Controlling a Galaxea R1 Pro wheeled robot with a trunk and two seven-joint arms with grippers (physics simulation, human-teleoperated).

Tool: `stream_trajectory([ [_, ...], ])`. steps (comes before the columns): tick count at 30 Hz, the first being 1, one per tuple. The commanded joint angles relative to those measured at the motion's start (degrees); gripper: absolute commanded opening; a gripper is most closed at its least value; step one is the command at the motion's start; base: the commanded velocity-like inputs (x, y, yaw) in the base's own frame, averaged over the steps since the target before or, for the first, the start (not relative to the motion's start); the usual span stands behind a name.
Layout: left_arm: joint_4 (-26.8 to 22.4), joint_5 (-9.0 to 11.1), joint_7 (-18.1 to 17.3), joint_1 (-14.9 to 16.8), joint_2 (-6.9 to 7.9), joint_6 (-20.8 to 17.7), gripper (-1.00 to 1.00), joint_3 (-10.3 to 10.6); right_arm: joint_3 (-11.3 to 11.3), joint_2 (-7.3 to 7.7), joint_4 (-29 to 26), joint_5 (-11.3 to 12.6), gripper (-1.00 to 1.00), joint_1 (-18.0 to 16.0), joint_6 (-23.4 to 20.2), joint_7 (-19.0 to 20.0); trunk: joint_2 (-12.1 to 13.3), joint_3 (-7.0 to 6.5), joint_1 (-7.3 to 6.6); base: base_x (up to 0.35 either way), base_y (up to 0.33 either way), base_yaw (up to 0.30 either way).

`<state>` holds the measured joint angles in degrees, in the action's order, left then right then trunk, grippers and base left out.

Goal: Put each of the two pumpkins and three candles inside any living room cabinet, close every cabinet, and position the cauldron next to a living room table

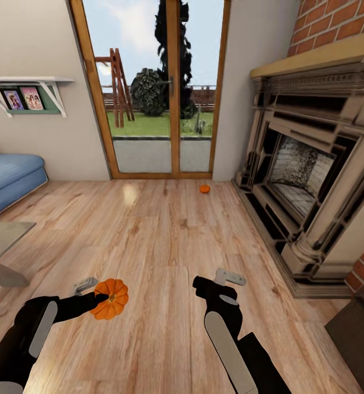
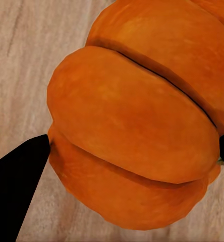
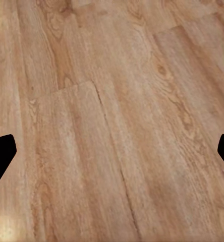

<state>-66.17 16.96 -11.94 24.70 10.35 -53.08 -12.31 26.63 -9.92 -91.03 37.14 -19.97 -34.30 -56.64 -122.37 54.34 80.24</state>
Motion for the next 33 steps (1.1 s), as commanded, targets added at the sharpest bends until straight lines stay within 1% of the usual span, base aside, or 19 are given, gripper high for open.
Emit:
stream_trajectory([
  [1,0.0,0.0,0.0,0.0,-0.02,0.0,-1.0,0.0,0.0,0.0,0.0,0.0,1.0,0.0,0.0,0.0,0.4,-0.18,-0.23,0.0,0.0,0.0],
  [12,-0.1,0.1,-0.1,0.0,-0.04,0.0,-1.0,0.0,-0.5,0.07,0.4,0.8,1.0,0.0,0.1,0.1,4.8,-2.16,-2.64,0.0,0.0,0.0],
  [16,-0.1,0.3,-0.3,0.0,0.01,0.4,-1.0,-0.1,-0.6,0.14,0.5,0.8,1.0,0.0,0.1,0.1,4.8,-2.16,-2.64,0.0,0.0,0.0],
  [21,-0.2,0.5,-0.4,0.0,0.0,0.6,-1.0,-0.1,-1.5,0.1,0.4,1.0,1.0,0.0,0.1,0.2,4.8,-2.16,-2.64,0.058,0.003,0.0],
  [24,-0.2,0.5,-0.5,0.0,0.02,0.6,-1.0,-0.2,-1.6,0.03,0.4,1.0,1.0,0.0,0.2,0.2,4.8,-2.16,-2.64,0.247,0.053,0.0],
  [28,-0.2,0.6,-0.5,0.0,0.02,0.6,-1.0,-0.2,-1.4,0.06,0.4,1.0,1.0,0.0,1.7,0.2,4.8,-2.16,-2.64,0.291,0.078,0.0],
  [33,-0.2,0.5,-0.5,0.0,0.02,0.6,-1.0,-0.3,-1.4,0.08,0.4,1.0,1.0,0.0,2.1,0.3,4.8,-2.16,-2.64,0.303,0.091,0.0],
])
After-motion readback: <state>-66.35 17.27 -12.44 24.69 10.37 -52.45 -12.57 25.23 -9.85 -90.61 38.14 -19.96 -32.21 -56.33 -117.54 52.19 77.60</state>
